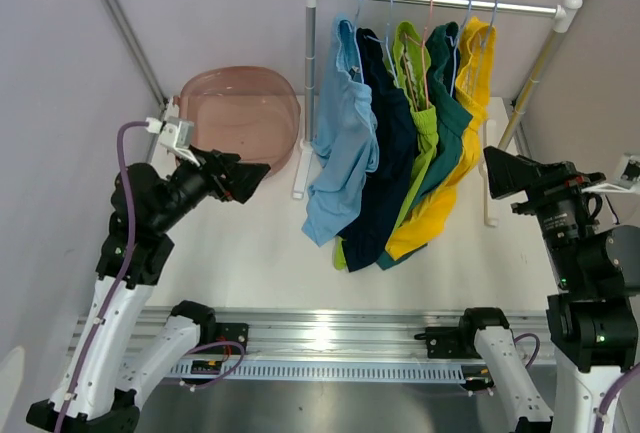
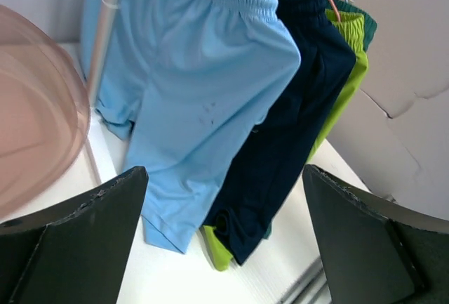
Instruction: Remove the shorts from the hanger
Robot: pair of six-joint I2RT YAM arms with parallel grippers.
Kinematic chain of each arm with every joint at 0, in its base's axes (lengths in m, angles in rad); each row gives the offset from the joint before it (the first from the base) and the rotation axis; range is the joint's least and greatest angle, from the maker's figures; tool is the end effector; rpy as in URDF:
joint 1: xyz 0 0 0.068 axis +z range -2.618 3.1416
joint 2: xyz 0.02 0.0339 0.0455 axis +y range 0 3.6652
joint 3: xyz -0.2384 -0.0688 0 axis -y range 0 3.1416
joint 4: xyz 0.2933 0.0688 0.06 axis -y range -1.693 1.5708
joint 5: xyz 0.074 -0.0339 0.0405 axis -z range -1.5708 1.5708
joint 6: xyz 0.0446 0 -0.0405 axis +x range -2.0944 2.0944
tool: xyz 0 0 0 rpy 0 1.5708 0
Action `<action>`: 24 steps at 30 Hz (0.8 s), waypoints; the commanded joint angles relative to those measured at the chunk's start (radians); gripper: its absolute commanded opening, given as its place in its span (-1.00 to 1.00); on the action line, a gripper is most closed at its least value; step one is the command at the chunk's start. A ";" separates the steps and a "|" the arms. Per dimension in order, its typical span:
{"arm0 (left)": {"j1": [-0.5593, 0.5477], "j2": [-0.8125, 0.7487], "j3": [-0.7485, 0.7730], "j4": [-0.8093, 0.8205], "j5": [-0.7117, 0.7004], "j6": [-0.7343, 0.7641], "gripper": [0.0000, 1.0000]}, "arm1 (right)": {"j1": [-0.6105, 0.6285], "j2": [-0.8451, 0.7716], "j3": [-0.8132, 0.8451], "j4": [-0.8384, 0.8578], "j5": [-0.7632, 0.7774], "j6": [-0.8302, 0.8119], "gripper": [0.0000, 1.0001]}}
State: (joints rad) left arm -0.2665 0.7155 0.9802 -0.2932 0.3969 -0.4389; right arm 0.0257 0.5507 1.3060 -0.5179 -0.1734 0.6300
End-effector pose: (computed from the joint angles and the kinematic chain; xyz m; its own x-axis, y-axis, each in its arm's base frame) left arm 0.2101 -0.0752 0.4013 -0.2865 -0.3280 -0.9002 0.5456 0.7165 -0.4347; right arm 0.1036 0.0104 0.5107 0.0763 0.5825 -0.8093 -0.2944 0.7886 0.5398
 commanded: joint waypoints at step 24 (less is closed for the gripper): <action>-0.016 0.217 0.215 0.045 -0.161 0.192 0.98 | 0.006 0.802 0.510 0.185 0.259 -0.328 0.79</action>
State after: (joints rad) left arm -0.2760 0.9653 1.2198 -0.3592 0.2321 -0.2527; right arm 0.0246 1.3495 1.7565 -0.3885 0.0277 0.3340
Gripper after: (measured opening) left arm 0.993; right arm 0.910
